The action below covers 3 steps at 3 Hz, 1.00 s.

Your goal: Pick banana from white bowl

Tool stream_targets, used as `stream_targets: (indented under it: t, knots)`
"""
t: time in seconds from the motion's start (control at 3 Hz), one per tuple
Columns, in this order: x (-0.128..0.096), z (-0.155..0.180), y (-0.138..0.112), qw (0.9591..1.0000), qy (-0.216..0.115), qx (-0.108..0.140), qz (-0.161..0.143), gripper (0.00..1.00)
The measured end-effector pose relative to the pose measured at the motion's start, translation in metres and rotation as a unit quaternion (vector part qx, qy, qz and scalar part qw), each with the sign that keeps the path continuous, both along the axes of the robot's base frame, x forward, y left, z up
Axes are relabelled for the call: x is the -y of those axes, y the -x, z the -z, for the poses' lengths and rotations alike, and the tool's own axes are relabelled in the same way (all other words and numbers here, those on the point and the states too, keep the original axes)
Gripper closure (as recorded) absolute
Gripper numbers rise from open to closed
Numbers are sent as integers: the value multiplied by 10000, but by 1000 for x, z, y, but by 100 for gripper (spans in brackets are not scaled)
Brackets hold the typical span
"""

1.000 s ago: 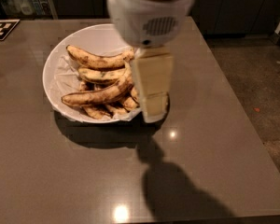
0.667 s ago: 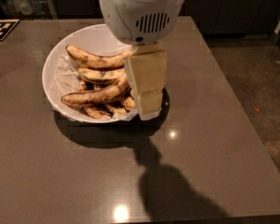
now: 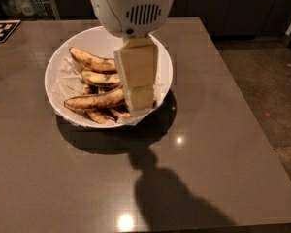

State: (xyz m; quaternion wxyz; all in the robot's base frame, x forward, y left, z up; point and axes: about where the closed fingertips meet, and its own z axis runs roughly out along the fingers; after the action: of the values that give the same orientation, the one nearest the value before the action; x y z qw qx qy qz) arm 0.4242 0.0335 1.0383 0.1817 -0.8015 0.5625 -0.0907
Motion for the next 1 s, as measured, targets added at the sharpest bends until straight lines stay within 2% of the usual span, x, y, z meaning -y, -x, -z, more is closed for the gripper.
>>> stream_targets:
  t: [0.33, 0.67, 1.0]
  knots:
    - [-13, 9, -12, 9998, -106, -157, -80, 0]
    - [-19, 27, -23, 9989, -152, -427, -85, 8]
    - [-16, 56, -32, 9966, -142, -807, -5, 10]
